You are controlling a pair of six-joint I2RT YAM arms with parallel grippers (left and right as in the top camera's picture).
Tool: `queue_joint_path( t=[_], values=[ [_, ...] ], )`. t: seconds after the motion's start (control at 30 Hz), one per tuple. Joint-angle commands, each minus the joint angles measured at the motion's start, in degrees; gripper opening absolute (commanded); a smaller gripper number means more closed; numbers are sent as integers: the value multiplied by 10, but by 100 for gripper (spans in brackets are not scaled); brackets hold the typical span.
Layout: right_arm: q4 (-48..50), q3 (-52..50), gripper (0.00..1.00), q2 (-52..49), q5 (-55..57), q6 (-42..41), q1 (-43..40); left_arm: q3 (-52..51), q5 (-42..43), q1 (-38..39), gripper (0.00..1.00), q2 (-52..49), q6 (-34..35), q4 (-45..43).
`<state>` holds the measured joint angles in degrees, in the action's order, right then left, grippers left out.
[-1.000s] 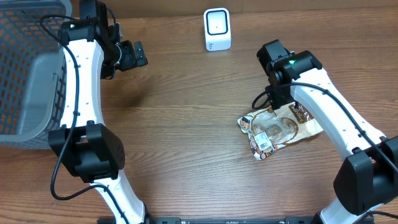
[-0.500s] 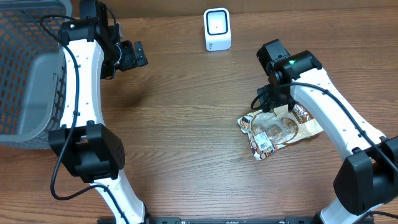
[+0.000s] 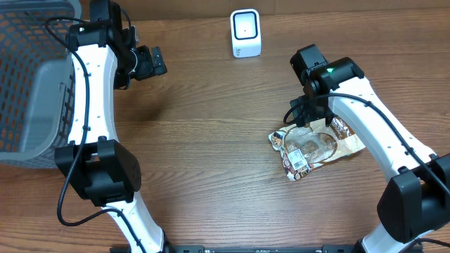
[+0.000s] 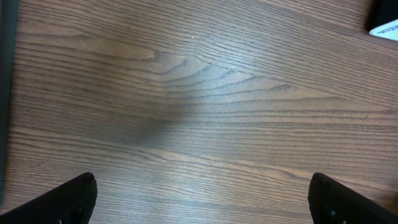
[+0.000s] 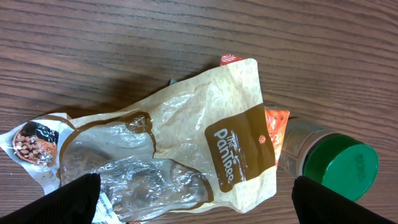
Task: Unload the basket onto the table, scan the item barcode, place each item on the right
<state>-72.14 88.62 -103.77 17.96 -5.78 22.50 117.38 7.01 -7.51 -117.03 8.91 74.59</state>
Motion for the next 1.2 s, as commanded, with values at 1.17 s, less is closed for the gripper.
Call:
queue_joint_path(
  t=[1.17],
  values=[
    [14,14,100,369,-3,-4,-7,9,-4,0,100,-2,5,0]
  ],
)
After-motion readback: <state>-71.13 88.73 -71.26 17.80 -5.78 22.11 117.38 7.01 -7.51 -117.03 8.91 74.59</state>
